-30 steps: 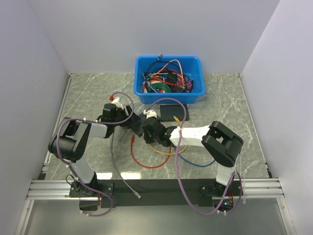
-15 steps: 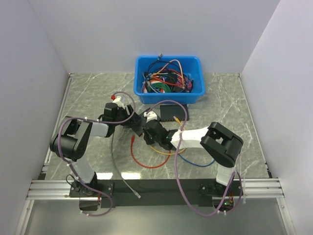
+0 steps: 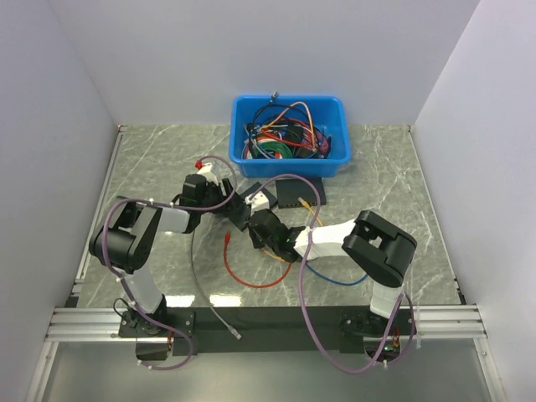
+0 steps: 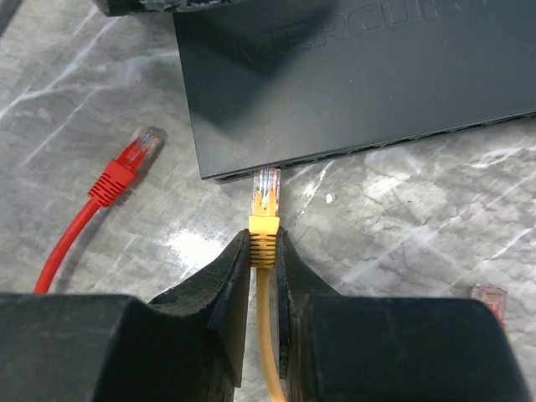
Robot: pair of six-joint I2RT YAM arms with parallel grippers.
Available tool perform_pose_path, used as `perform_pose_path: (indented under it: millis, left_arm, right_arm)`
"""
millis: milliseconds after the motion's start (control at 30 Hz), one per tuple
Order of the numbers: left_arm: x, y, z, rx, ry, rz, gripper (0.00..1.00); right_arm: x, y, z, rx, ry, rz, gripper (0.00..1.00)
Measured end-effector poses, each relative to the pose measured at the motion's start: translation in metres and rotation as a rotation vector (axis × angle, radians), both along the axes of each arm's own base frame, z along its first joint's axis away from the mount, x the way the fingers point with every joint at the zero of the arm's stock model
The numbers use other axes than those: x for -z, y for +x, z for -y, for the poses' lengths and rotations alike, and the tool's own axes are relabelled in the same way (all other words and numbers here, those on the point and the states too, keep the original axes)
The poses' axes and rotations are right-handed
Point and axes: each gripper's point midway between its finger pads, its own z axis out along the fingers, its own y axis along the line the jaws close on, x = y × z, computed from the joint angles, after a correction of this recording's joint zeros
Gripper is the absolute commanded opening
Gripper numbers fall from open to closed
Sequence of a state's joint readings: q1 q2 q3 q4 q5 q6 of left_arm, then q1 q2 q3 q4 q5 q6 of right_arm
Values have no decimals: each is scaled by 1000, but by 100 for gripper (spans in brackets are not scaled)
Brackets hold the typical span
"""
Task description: Insert the plug into the switch port
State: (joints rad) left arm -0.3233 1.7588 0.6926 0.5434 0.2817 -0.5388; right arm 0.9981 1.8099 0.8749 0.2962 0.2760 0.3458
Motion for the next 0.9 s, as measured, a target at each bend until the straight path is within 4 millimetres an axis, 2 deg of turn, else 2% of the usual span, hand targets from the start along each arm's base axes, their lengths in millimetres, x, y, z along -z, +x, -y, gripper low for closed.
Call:
perform_pose_path:
  millis: [533,900]
  left_arm:
    - [0,5,4,4,-1,6,68]
    - [0,11,5,2,-11,38,68]
  right_arm:
    - [-8,5,3,-25,-122,111,0]
    - [5,14,2,-4,-163,82,0]
